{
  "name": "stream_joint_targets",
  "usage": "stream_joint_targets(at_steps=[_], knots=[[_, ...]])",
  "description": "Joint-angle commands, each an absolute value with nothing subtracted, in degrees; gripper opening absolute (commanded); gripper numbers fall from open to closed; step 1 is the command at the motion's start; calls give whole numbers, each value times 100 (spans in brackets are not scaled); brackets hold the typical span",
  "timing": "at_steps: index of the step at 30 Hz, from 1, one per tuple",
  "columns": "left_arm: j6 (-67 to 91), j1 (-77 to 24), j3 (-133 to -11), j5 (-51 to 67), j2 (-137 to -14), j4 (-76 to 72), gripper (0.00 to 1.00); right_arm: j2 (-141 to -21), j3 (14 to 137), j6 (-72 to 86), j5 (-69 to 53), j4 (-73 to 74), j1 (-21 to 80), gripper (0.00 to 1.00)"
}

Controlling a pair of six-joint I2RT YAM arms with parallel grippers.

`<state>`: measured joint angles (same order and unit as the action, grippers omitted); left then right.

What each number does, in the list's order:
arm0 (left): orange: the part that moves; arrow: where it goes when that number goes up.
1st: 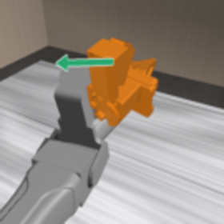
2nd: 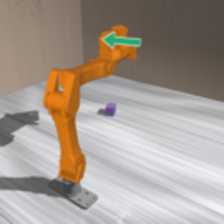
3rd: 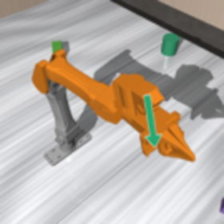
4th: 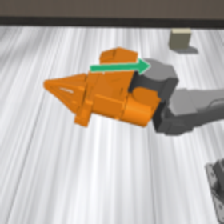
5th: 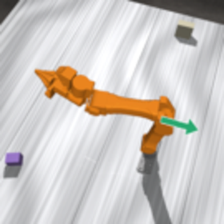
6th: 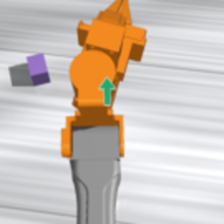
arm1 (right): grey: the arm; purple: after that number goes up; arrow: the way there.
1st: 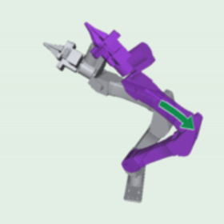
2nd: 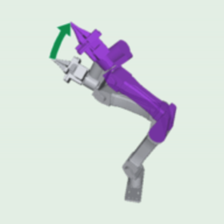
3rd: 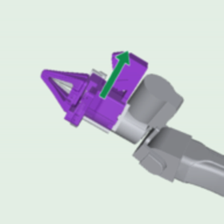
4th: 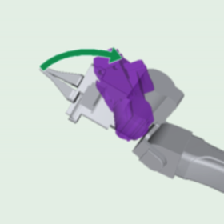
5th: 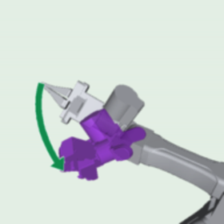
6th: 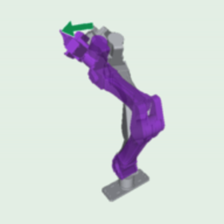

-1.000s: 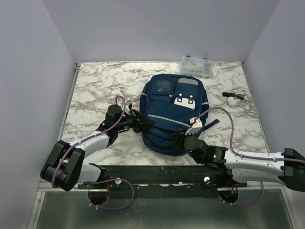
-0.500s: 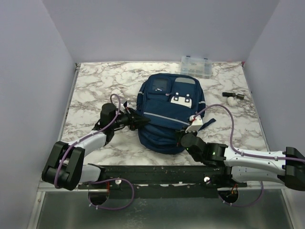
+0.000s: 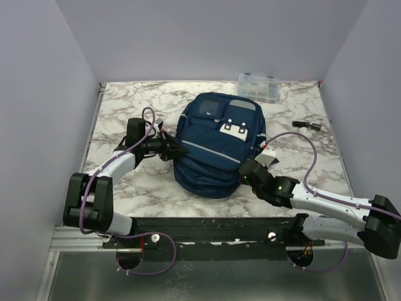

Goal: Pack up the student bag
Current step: Zip the student bag at the center of the board.

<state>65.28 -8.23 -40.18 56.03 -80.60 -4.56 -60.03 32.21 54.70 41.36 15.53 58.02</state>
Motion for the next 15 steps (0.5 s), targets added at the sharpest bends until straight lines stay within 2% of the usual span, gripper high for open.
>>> stream_joint_targets(at_steps=[1,5,9,10,12,13,15], knots=[[5057,-475,-4664,5431,-8344,636,0,-6472,3281,4417,3681,1766,4680,1],[4624,-475,-4721,5413,-8484,985,0,-7113,3886,3945,3609,1976,4191,1],[4479,-475,-4729,5471,-8581,1058,0,-7105,4130,3546,3637,1829,4182,3],[4466,-483,-4737,5483,-8590,1055,0,-7064,4157,3521,3649,1845,4186,7],[4449,-501,-4755,5486,-8595,1055,0,-6948,4259,3386,3845,2076,4187,24],[4447,-514,-4763,5501,-8599,1056,0,-6869,4338,3683,3957,2237,4184,37],[4436,-572,-4794,5544,-8632,1055,0,-6633,4485,3681,4072,2539,4189,51]])
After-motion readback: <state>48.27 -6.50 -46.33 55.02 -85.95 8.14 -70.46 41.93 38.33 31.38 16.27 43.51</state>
